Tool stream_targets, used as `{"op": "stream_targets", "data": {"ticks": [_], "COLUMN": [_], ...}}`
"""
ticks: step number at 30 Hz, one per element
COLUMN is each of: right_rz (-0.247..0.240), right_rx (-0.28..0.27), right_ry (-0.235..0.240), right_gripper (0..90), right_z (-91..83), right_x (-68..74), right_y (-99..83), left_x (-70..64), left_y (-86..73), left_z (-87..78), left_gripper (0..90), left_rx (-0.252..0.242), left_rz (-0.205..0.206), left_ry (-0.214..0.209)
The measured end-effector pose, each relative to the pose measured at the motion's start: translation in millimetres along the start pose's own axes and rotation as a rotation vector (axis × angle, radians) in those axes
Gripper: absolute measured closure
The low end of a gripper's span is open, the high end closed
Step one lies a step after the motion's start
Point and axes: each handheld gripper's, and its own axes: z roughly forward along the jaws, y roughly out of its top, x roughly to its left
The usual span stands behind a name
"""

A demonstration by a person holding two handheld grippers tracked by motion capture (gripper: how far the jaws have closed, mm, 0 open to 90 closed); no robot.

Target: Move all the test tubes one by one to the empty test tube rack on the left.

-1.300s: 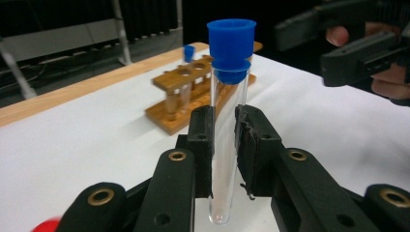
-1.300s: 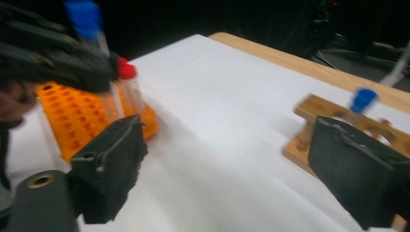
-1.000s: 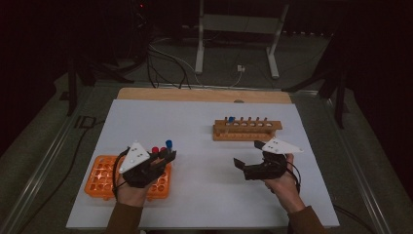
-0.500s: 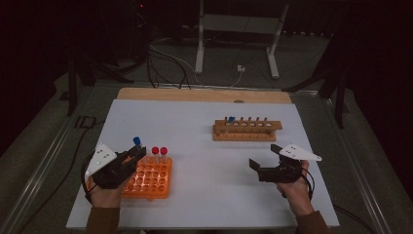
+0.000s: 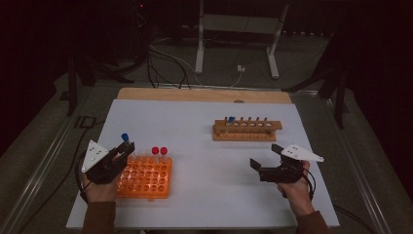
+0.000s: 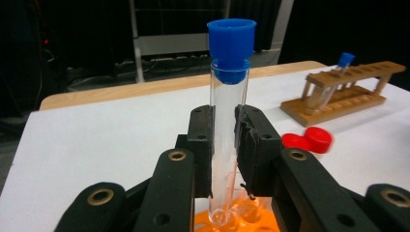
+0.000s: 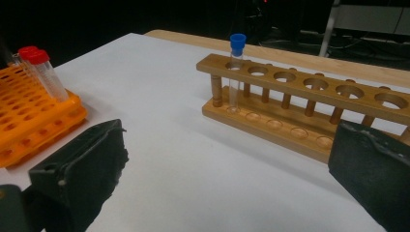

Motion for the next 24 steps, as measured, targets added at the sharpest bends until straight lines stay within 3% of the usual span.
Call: {"op": "stream_targets", "data": {"ticks": [10,17,21,24], "right_rz": [-0.001,-0.002,-0.004,-0.006], "right_rx": [-0.003,0.002,0.003,0.004], "right_ry": [0.006,0.007,0.010,0.013], "right_gripper": [0.0,0.0,0.0,0.0], "right_z": [0.5,0.8,1.5,1.7], "right_x": [0.9,0.9,1.4,1.8], "right_y": [-0.3,-1.0,-1.2,-1.3], "left_x": [6.5,6.4,4.3,5.1], "left_y": [-16.2,-22.8,-28.8,-28.1], "left_z": [22.2,25.2,29.1,29.3], "left_gripper": [77.3,77.2,77.3,77.4], "left_rx": [0.091,0.176,0.253,0.274], "left_rz": [-0.017,-0.003,0.018,0.011], "left_ry": [0.022,0.020,0.030,0.031]}}
